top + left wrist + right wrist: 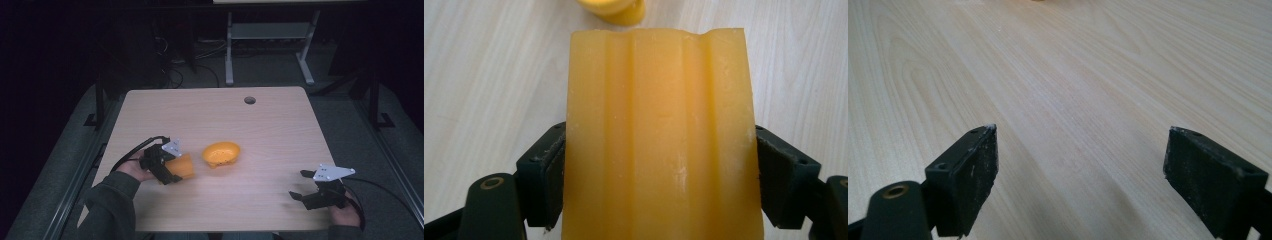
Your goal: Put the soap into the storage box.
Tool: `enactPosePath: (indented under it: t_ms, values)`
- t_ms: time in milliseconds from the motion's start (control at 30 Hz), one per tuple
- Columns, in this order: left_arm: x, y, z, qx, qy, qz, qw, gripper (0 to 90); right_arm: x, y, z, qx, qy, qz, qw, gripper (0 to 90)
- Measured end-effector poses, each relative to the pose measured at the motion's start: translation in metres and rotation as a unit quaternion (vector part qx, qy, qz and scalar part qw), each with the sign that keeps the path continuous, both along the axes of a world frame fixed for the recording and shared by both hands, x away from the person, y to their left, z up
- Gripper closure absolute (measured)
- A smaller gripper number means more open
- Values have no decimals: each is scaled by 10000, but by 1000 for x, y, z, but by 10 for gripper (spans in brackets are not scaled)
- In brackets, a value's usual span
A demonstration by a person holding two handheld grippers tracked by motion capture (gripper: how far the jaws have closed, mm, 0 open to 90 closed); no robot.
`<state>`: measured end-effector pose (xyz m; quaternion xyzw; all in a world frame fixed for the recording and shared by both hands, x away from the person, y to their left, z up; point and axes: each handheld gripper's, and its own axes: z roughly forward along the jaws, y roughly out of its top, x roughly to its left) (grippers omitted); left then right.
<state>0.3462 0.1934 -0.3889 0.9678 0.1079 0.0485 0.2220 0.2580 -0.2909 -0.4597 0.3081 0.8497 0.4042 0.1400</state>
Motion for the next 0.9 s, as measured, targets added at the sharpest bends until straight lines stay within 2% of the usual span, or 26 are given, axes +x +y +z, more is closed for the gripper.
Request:
enactPosePath:
  t_ms: [167, 233, 600, 900]
  values:
    - [4, -7, 6, -49, -56, -47, 10000, 208, 0, -1, 0, 6, -39, 20, 10000, 137]
    - [6, -10, 8, -3, -91, -78, 9999, 208, 0, -1, 1, 9, -48, 23, 10000, 137]
    - [17, -22, 15, 38, -77, -219, 9997, 209, 0, -1, 1, 19, -41, 22, 10000, 137]
    - [25, -31, 21, -7, -61, -267, 9996, 209, 1, -1, 1, 24, -52, 30, 10000, 137]
